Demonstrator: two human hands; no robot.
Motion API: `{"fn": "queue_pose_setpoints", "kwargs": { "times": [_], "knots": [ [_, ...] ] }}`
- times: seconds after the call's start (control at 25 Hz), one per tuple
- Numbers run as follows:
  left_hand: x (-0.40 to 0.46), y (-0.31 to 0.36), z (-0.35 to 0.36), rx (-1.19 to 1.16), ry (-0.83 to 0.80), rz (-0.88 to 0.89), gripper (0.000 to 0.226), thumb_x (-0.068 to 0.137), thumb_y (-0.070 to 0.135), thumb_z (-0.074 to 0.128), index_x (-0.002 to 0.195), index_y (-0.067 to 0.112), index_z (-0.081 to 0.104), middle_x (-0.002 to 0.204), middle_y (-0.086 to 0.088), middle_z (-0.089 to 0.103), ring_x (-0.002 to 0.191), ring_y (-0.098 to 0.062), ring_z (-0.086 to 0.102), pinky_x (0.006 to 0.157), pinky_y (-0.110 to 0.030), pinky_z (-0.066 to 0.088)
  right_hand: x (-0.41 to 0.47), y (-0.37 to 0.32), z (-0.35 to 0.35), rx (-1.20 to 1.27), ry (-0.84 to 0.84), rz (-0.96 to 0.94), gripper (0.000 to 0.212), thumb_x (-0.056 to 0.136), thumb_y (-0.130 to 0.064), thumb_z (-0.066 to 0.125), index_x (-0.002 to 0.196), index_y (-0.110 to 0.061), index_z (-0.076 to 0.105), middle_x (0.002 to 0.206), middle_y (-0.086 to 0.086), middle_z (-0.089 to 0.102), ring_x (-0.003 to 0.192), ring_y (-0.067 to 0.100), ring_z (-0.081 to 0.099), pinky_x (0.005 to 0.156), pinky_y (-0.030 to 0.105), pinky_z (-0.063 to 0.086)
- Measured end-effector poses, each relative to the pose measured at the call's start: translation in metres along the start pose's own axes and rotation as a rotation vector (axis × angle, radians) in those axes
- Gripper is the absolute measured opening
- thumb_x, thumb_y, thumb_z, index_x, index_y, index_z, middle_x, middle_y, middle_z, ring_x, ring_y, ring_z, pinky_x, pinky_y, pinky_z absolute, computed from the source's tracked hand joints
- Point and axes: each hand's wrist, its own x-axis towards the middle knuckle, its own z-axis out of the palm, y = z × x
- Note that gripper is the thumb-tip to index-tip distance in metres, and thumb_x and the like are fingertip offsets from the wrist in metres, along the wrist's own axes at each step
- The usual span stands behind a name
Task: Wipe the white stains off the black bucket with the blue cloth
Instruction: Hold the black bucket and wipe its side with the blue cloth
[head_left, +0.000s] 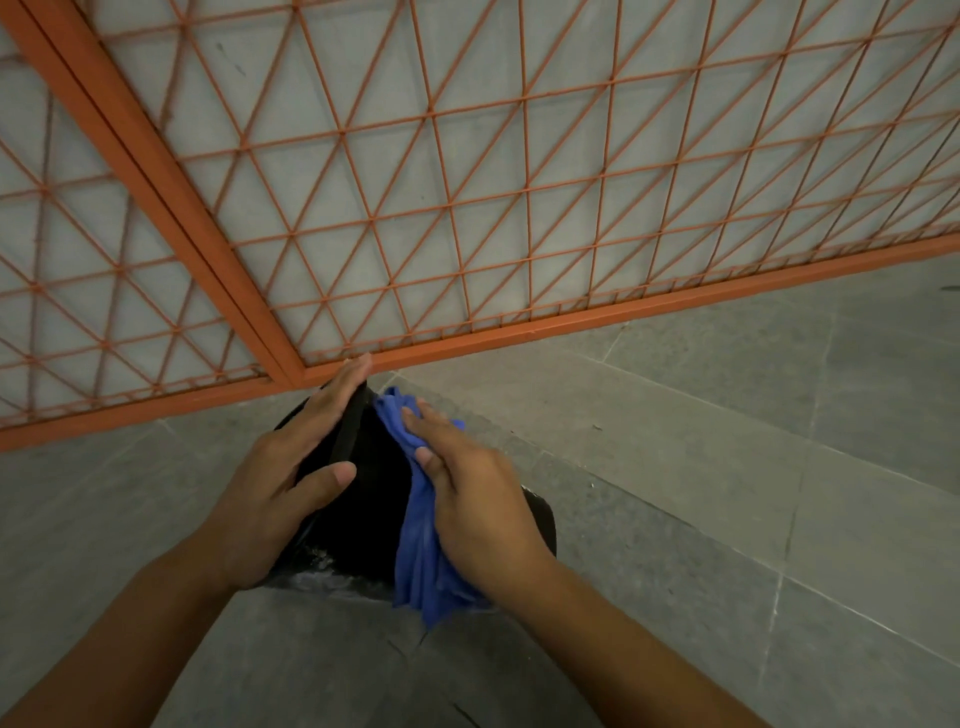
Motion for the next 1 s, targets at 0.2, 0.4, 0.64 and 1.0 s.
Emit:
{"fn": "queue_pose_setpoints", "kwargs": {
  "times": [0.2, 0.4, 0.64, 1.0],
  "knots": [
    [0.002, 0.005, 0.007, 0.020, -0.045, 0.040, 0.073, 0.086, 0.068, 0.046, 0.147, 0.039, 0.020, 0.157, 0.018, 0.024, 0.148, -0.010, 0.020, 0.118, -0.042, 0.014, -0.035, -0.008, 0.006, 0.059, 0.042, 0.057, 0.041, 0.093, -0.024, 0.032, 0.134, -0.031, 0.028, 0.142, -0.017, 0.026, 0.125, -0.014, 0.020, 0.097, -0.006, 0.015],
    [0.007, 0.004, 0.005, -0.034, -0.033, -0.007, 0.071, 0.083, 0.059, 0.053, 0.145, 0.042, 0.023, 0.156, 0.018, 0.028, 0.147, -0.010, 0.022, 0.120, -0.049, 0.017, -0.018, -0.013, 0.010, -0.049, -0.045, 0.011, 0.049, 0.094, -0.009, 0.037, 0.139, -0.023, 0.022, 0.151, -0.007, 0.014, 0.141, 0.012, 0.005, 0.116, 0.025, 0.016],
    [0.006, 0.000, 0.003, -0.086, -0.004, -0.029, 0.073, 0.082, 0.058, 0.055, 0.147, 0.036, 0.029, 0.156, 0.015, 0.030, 0.147, -0.010, 0.023, 0.118, -0.044, 0.017, -0.015, -0.011, 0.014, -0.124, -0.165, 0.046, 0.055, 0.094, -0.002, 0.036, 0.141, -0.020, 0.014, 0.149, -0.009, 0.003, 0.140, 0.012, 0.000, 0.112, 0.017, 0.002],
    [0.003, 0.000, 0.002, -0.024, -0.026, 0.002, 0.081, 0.084, 0.069, 0.048, 0.151, 0.028, 0.026, 0.157, 0.014, 0.026, 0.147, -0.011, 0.021, 0.118, -0.042, 0.018, -0.006, -0.004, 0.001, 0.014, 0.001, 0.030, 0.039, 0.095, -0.001, 0.039, 0.131, -0.015, 0.045, 0.138, -0.011, 0.033, 0.130, 0.001, 0.024, 0.091, -0.011, 0.015]
  ]
}}
